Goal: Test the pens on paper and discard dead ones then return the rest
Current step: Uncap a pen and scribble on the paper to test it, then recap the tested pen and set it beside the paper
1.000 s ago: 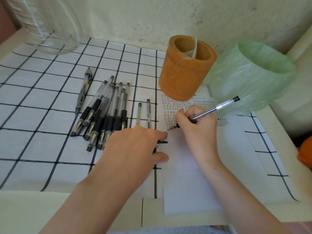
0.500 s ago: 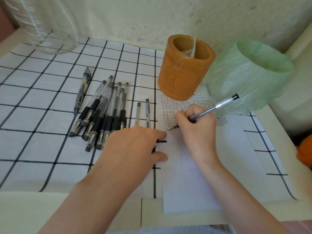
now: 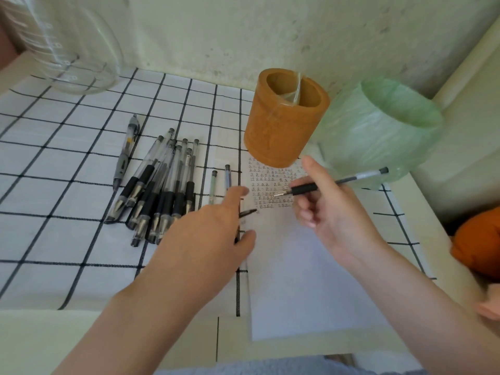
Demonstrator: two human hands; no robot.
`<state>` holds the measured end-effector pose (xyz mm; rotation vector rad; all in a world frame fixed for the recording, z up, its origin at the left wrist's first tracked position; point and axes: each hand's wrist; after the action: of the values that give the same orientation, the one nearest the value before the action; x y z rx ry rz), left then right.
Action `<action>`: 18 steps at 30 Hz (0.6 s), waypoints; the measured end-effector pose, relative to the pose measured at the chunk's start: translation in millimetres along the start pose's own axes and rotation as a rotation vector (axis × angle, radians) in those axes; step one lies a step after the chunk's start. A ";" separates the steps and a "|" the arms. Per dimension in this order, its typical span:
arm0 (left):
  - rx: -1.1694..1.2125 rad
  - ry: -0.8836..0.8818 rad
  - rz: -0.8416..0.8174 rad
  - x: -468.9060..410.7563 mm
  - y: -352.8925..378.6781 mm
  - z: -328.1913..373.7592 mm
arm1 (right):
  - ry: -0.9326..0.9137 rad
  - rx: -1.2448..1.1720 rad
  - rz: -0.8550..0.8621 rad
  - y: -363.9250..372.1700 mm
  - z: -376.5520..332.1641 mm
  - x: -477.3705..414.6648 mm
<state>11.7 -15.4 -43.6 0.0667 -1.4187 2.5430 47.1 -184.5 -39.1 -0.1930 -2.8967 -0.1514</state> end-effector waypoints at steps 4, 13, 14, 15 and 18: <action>0.341 -0.037 0.004 0.3 2.1 4.7 | 0.097 -0.219 -0.032 -2.0 6.3 15.9; 0.468 -0.042 -0.164 -0.9 -6.1 5.3 | 0.026 -0.131 -0.084 8.1 4.4 22.2; 0.466 -0.032 -0.159 -1.2 -5.2 6.0 | 0.025 -0.131 -0.090 9.2 4.3 22.4; 0.462 -0.021 -0.157 -0.9 -4.8 6.8 | 0.024 -0.132 -0.094 10.4 3.7 22.3; 0.453 -0.004 -0.166 -0.8 -4.2 8.0 | 0.015 -0.133 -0.106 14.1 1.8 21.1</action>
<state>12.8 -20.1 -36.0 0.2523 -0.7754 2.6655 28.4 -167.8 -34.6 -0.0602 -2.8837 -0.3626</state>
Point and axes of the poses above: each hand's wrist, its own x-axis away from the middle knuckle, its own y-axis out of the palm, z = x × y, and after that the axes turned 5 degrees about -y, right-handed
